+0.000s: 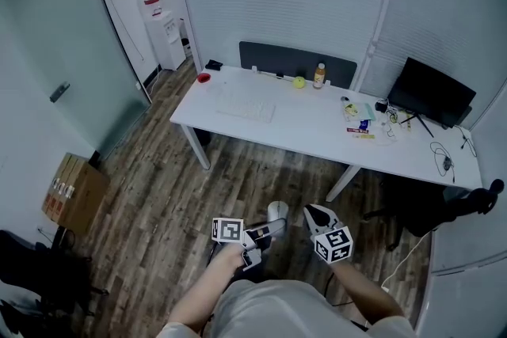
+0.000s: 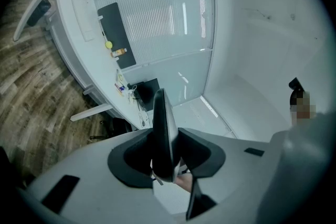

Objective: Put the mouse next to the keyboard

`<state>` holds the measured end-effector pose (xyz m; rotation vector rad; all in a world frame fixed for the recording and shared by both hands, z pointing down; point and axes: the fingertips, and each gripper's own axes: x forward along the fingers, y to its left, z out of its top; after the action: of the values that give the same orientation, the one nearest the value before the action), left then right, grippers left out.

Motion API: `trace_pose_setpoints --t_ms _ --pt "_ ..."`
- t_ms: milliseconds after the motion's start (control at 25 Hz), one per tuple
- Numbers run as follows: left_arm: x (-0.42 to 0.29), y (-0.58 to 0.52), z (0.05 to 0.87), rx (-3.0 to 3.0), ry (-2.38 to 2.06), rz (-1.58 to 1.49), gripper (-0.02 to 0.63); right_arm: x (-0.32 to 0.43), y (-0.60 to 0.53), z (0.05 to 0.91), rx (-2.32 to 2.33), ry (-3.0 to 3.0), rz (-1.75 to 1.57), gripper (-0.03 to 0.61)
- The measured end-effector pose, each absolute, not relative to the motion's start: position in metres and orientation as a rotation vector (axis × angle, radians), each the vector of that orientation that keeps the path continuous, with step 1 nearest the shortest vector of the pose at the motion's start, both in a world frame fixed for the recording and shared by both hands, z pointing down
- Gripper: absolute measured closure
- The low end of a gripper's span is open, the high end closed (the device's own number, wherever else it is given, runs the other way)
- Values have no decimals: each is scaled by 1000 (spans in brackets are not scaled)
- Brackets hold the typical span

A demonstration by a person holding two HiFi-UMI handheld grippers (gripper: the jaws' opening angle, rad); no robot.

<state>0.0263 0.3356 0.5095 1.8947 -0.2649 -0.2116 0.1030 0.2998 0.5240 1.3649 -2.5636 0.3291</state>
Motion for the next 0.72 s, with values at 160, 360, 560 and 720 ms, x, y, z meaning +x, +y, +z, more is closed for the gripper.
trace_pose_setpoints --t_ms 160,360,560,720 --pt "29 323 510 1889 -261 -214 469 106 287 527 1363 -2556 338 540" --pt "27 298 515 1884 -267 -192 469 107 265 529 1368 -2544 347 540" --pt "29 269 516 1869 -222 -205 469 107 238 534 1384 -2527 364 540" --pt "22 245 528 1872 -246 -141 469 103 217 534 1395 -2532 366 540"
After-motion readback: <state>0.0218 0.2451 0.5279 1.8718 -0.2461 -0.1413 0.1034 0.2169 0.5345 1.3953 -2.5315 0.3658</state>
